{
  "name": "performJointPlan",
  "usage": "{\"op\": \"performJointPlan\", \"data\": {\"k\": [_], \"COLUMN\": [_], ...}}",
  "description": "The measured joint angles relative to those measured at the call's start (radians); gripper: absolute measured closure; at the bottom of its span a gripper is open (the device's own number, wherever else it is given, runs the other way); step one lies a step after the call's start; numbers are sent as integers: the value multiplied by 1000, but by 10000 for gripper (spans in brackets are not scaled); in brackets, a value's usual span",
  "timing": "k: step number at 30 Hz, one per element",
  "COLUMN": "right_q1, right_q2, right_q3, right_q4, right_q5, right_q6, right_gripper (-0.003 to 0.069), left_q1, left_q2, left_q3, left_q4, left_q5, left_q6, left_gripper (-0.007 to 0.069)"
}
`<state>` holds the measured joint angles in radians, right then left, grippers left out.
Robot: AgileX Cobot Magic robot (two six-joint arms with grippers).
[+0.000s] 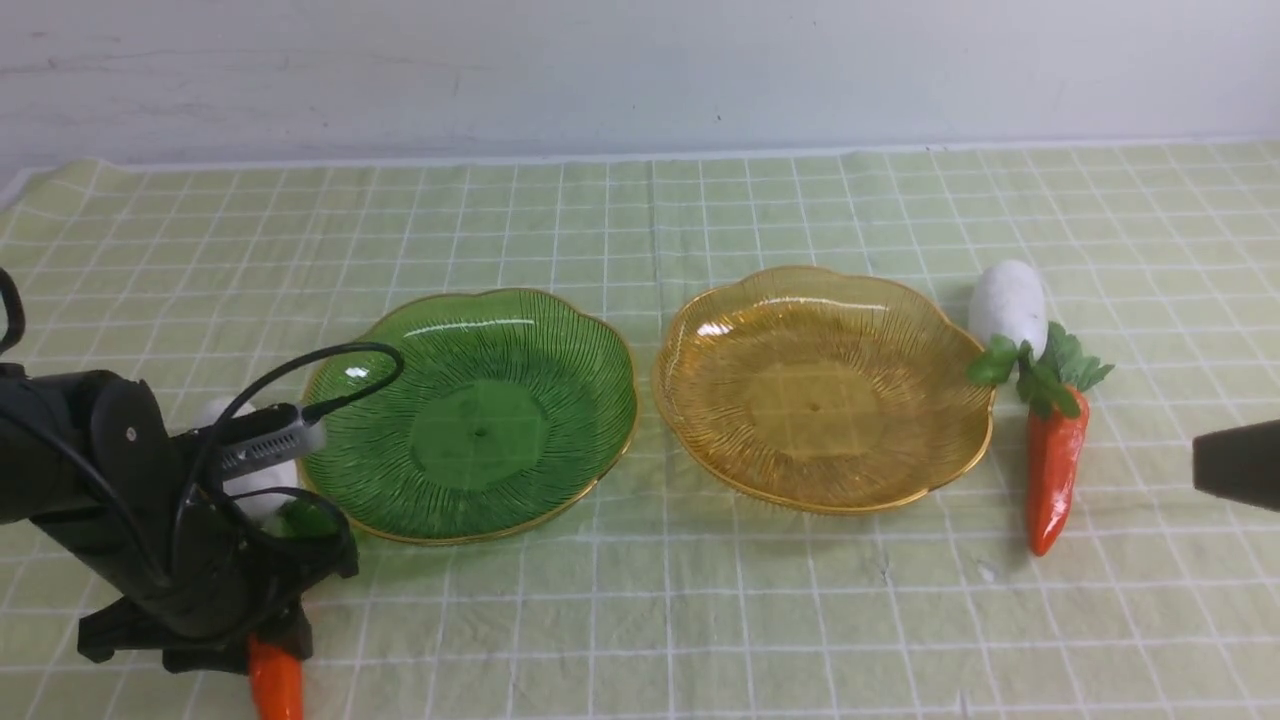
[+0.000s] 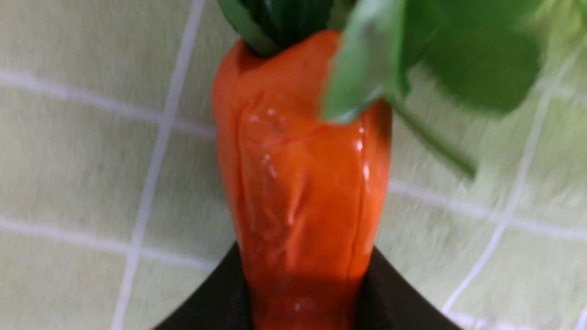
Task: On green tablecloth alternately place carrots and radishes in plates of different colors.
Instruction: 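Pick up the white radish and place it in the left plate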
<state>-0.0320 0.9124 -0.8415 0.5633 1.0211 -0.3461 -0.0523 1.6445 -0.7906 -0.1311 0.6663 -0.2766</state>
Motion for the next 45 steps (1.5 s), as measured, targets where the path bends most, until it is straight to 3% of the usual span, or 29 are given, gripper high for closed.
{"op": "performJointPlan", "data": {"k": [5, 10, 14, 19, 20, 23, 27, 31, 34, 35, 39, 43, 45], "right_q1": [0, 0, 0, 0, 0, 0, 0, 0, 0, 0, -1, -4, -3], "right_q2": [102, 219, 387, 582, 582, 714, 853, 958, 1007, 1026, 1027, 964, 857], "right_q3": [-76, -122, -160, -220, -222, -255, -291, -323, -339, -345, -357, -356, -356], "right_q4": [-240, -348, -345, -320, -320, -313, -271, -245, -243, -244, -253, -264, -244], "right_q5": [26, 26, -43, -149, -153, -212, -279, -304, -307, -303, -263, -188, -132], "right_q6": [150, 252, 264, 265, 266, 273, 272, 257, 255, 250, 257, 261, 261], "right_gripper": [673, 655, 549, 313, 313, 176, 111, 116, 160, 210, 456, 435, 435], "left_q1": [0, -2, -38, -85, -86, -99, -101, -101, -101, -101, -101, -93, -64], "left_q2": [-152, -359, -423, -302, -286, -144, 23, 144, 193, 213, 226, 217, 186], "left_q3": [5, -47, -180, -323, -328, -398, -461, -504, -520, -524, -529, -567, -613], "left_q4": [45, 22, -77, -199, -204, -252, -270, -296, -305, -306, -306, -300, -267], "left_q5": [157, 203, 197, 126, 116, 63, 53, 31, 26, 24, 27, 79, 167], "left_q6": [0, 31, 197, 372, 385, 496, 584, 601, 602, 602, 593, 534, 473], "left_gripper": [394, 394, 394, 394, 394, 394, 394, 387, 333, 258, 108, 62, 132]}}
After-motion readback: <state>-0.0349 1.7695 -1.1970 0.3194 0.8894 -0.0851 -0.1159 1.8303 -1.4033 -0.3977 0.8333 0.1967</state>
